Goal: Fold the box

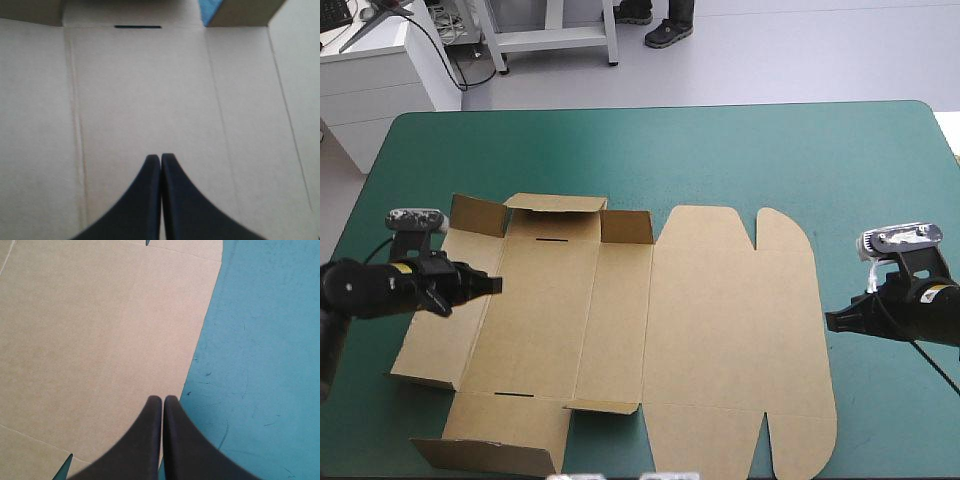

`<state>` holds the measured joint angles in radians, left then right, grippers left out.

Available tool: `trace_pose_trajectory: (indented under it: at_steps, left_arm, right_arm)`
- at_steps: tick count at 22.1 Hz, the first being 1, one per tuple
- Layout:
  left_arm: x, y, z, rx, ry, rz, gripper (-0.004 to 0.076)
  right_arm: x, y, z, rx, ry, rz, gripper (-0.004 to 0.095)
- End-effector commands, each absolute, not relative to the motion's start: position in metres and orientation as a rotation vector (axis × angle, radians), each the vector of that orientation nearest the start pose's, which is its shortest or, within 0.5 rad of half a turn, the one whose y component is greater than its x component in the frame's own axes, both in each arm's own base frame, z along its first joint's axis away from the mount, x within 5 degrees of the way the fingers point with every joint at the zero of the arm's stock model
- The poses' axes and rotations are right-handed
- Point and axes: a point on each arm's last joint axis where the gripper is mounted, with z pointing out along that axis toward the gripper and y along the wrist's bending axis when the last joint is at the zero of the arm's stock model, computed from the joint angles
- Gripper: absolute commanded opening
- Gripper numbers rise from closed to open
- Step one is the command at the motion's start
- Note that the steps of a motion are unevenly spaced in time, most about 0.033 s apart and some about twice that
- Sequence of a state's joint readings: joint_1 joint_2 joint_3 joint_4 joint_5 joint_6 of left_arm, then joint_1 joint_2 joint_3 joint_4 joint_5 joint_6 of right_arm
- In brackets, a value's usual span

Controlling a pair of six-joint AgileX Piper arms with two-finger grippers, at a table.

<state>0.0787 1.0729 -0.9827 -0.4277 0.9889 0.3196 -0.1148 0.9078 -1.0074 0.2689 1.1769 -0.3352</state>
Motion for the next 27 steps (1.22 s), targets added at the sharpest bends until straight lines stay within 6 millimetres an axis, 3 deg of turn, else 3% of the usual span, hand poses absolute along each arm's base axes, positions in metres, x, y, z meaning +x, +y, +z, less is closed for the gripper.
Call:
trace_pose_trajectory:
  at_steps: [1,4,5,6,12,14,20,21,23,25,27]
  left_arm:
    - [0.227,0.009,0.360,0.027,2.421,-0.353,-0.0008]
    - [0.236,0.038,0.366,-0.036,2.440,-0.327,-0.0008]
    - [0.236,0.060,0.370,-0.104,2.427,-0.328,-0.0008]
    - [0.236,0.068,0.370,-0.136,2.425,-0.335,-0.0008]
    - [0.217,0.131,0.355,-0.396,2.465,-0.358,-0.0008]
    - [0.216,0.140,0.350,-0.418,2.478,-0.360,-0.0008]
    - [0.217,0.140,0.348,-0.405,2.489,-0.357,0.0001]
    - [0.216,0.140,0.348,-0.400,2.492,-0.353,0.0034]
    - [0.216,0.140,0.347,-0.397,2.495,-0.351,0.0177]
    - [0.218,0.142,0.348,-0.374,2.480,-0.330,0.0435]
    - [0.220,0.144,0.343,-0.391,2.490,-0.346,0.0627]
  right_arm:
    - [0.151,0.005,0.373,-0.225,2.441,0.173,-0.0004]
    - [0.152,0.005,0.373,-0.224,2.439,0.175,-0.0004]
    - [0.152,0.005,0.373,-0.223,2.437,0.175,-0.0004]
    - [0.152,0.005,0.373,-0.223,2.437,0.175,-0.0004]
    - [0.152,0.005,0.373,-0.222,2.432,0.170,-0.0004]
    - [0.152,0.005,0.373,-0.222,2.431,0.170,-0.0004]
    - [0.152,0.005,0.373,-0.222,2.431,0.168,-0.0004]
    - [0.152,0.005,0.373,-0.222,2.432,0.167,-0.0004]
    - [0.152,0.005,0.373,-0.222,2.432,0.167,-0.0004]
    - [0.152,0.005,0.373,-0.222,2.432,0.167,-0.0004]
    - [0.152,0.005,0.373,-0.222,2.432,0.167,-0.0004]
